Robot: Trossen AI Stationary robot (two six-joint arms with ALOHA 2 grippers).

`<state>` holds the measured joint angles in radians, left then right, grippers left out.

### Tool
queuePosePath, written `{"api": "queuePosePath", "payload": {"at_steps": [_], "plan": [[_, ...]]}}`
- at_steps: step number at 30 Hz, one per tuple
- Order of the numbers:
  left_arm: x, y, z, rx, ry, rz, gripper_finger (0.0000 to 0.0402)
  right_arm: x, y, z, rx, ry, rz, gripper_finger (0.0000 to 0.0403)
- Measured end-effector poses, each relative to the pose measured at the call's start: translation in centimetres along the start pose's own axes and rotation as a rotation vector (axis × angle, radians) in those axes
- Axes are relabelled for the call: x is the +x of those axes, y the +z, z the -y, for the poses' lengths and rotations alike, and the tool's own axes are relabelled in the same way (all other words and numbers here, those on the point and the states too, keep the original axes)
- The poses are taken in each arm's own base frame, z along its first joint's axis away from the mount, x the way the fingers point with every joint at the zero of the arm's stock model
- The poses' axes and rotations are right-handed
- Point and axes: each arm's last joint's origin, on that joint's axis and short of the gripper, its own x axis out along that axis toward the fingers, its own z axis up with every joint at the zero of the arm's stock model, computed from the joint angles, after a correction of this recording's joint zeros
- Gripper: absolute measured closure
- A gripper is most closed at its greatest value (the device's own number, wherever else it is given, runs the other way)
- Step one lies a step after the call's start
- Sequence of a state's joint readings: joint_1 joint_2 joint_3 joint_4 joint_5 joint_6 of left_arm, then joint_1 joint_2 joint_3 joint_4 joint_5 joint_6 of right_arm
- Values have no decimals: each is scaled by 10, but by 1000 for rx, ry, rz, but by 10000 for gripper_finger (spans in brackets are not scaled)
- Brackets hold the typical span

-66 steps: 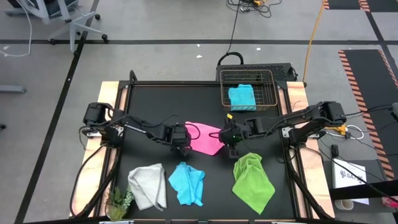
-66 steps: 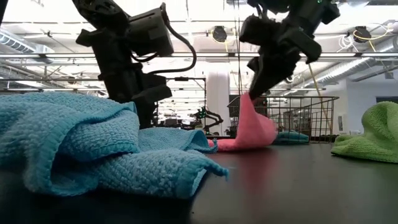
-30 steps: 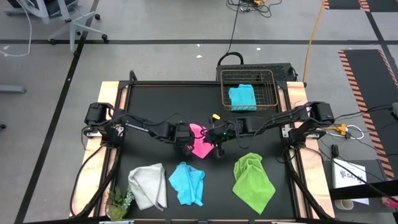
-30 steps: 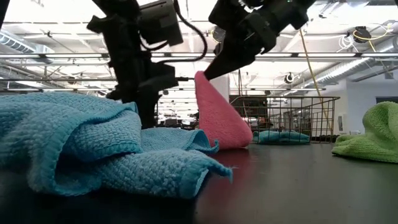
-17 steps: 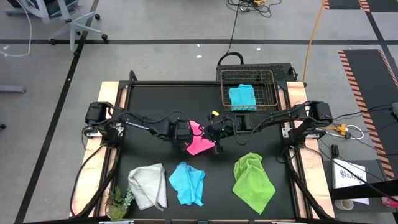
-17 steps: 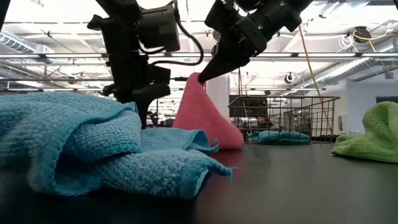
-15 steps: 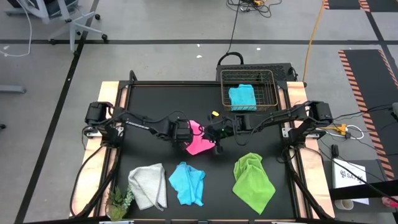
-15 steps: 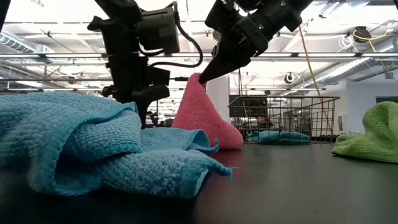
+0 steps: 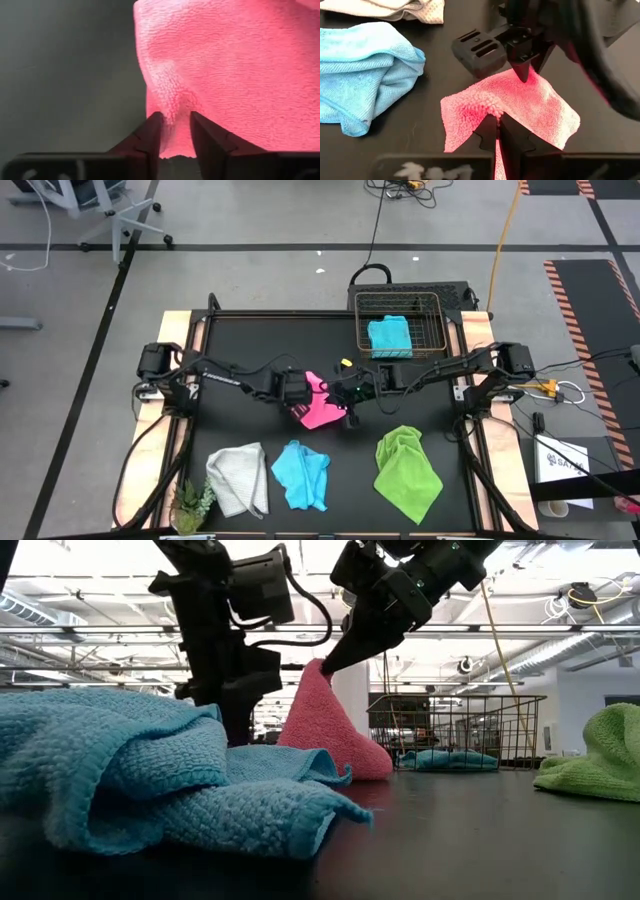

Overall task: Fold microfiber towels
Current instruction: Fold the pink towel

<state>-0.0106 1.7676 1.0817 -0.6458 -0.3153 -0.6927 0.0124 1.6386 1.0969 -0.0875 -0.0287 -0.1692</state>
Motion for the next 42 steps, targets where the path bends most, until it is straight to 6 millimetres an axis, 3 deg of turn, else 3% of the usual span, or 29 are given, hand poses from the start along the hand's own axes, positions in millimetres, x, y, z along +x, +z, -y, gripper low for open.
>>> {"api": "queuePosePath", "payload": {"at_steps": [6,18,27,32,37,42], "plan": [[1,-2,-6,-46,37,-40,238,0,-1,0,0,1,-8,403],[-7,-10,17,-57,-34,36,234,0,-1,0,0,2,-10,403],[29,-23,39,-27,-18,3,234,-6,1,0,1,0,-3,403],[32,-20,49,-41,-115,30,234,-17,2,0,1,0,-22,403],[24,-18,72,-10,-315,116,234,-23,4,0,0,-3,-14,403],[23,-20,76,-52,-334,121,234,-23,3,0,-5,-2,-21,403]]}}
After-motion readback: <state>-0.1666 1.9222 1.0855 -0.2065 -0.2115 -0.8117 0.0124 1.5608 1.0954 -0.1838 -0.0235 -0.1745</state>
